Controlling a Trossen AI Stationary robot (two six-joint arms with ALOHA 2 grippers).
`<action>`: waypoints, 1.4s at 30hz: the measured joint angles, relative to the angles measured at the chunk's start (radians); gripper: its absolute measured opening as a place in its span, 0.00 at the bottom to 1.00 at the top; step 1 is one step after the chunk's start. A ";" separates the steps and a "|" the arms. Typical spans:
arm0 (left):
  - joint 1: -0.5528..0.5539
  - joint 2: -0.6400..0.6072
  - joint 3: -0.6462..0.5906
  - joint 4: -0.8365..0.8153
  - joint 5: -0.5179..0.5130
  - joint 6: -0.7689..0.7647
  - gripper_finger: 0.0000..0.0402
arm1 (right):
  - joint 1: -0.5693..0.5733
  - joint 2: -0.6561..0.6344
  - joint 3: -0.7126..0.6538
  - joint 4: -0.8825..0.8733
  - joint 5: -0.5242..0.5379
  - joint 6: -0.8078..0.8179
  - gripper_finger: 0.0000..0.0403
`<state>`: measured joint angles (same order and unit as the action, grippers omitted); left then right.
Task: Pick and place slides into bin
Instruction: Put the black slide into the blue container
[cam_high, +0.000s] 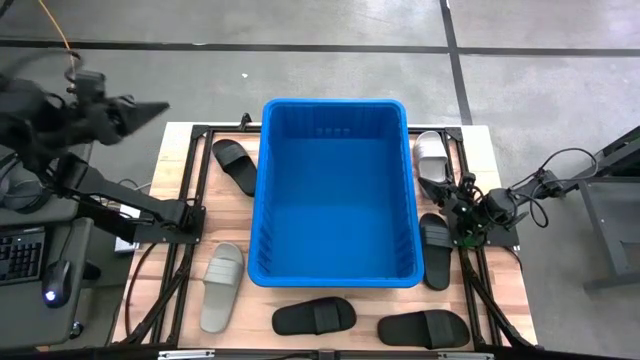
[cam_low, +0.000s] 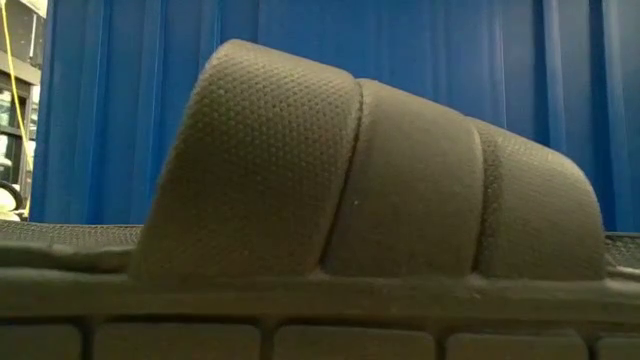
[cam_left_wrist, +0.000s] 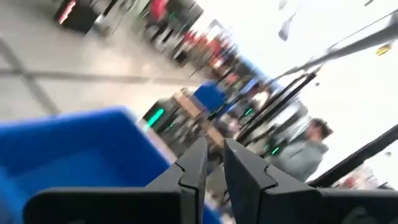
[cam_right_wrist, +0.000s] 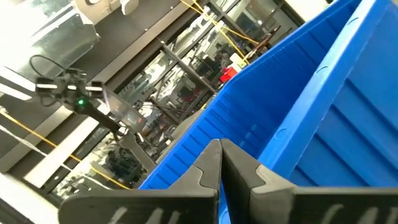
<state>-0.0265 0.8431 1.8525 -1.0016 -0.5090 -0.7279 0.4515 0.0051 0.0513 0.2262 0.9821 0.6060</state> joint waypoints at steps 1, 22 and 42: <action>0.000 0.003 0.005 0.049 0.002 0.025 0.12 | 0.000 0.000 0.000 -0.001 0.006 0.001 0.00; 0.000 0.219 -0.055 -0.369 -0.289 0.474 0.12 | 0.000 0.000 0.000 0.009 -0.151 0.131 0.00; 0.000 0.206 -0.596 -0.568 -0.202 0.218 0.12 | 0.000 0.000 0.000 -0.018 -0.205 0.138 0.00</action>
<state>-0.0263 1.0492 1.2563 -1.5696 -0.7113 -0.5097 0.4519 0.0055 0.0517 0.2086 0.7773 0.7440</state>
